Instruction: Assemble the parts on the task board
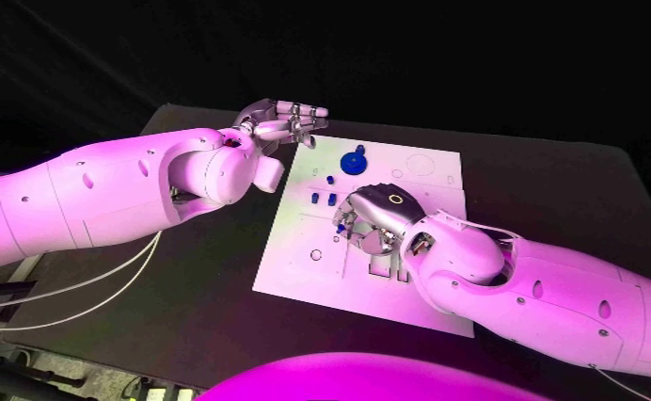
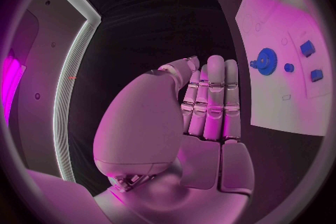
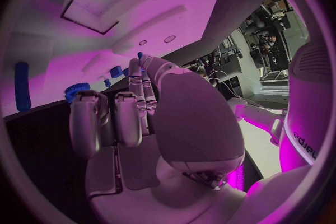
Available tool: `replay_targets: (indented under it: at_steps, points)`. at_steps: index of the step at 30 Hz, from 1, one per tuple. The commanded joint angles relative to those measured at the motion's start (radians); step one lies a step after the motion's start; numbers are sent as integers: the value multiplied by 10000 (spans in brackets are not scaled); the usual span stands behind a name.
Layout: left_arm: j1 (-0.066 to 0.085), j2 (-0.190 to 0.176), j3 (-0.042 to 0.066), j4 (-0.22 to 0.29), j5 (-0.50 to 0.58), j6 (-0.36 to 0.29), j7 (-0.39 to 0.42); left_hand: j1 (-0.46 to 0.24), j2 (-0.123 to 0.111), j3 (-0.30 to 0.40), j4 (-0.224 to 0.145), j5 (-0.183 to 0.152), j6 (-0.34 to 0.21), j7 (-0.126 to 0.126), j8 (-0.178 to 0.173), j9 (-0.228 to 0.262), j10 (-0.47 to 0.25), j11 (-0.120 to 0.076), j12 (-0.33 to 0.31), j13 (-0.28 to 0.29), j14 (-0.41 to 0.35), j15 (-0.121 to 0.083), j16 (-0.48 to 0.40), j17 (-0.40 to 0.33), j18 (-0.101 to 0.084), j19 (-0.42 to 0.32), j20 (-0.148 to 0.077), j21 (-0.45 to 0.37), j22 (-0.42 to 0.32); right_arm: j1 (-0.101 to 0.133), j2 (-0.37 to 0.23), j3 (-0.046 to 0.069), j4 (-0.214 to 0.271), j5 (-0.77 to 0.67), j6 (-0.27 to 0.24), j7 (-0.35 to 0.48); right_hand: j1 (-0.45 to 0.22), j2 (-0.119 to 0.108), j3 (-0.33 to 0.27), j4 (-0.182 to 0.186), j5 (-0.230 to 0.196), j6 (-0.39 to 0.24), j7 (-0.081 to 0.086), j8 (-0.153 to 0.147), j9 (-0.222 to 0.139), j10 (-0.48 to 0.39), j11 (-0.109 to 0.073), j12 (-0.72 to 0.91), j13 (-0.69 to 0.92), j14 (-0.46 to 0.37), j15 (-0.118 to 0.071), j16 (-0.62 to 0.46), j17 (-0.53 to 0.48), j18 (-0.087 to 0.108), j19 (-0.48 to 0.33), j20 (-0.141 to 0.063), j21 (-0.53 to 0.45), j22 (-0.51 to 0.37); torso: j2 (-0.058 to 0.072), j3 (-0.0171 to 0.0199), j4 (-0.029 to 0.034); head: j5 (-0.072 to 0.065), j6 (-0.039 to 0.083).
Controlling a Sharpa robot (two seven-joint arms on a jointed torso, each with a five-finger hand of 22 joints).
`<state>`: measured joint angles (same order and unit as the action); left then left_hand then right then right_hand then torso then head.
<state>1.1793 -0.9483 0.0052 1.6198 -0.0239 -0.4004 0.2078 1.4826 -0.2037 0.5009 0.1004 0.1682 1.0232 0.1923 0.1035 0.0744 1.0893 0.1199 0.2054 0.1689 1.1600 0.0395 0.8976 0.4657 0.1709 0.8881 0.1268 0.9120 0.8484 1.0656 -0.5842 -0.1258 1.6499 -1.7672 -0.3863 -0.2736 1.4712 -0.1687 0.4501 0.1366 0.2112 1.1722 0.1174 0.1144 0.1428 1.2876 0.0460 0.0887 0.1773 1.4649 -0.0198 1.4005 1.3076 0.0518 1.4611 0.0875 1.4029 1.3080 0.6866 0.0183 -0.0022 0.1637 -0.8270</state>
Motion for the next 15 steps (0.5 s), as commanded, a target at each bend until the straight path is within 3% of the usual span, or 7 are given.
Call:
replay_targets:
  at_steps: [1,15]
  points:
    - [11,30,6,12,33,175,26,-19,109,-18,-38,21,-61,9,-1,-14,-54,6,60,13,-97,-7,-44,-22,118,-32,46,-54,10,-32,35,-8,-28,13,198,181,-95,20,6,-32,43,39,6,20,16,73,24,-50,-13,576,-60,3,225,-130,262,-54,-28,1938,-2,6,-9,81,-35]
    - [11,47,6,-9,28,194,10,-19,109,-18,-38,21,-61,9,-1,-14,-54,6,60,13,-97,-7,-44,-22,118,-32,46,-54,10,-101,81,-31,-85,114,276,302,-115,17,5,-39,56,34,8,14,18,73,27,-60,-16,575,-59,2,222,-132,267,-55,-19,1943,-9,-1,-2,242,-134]
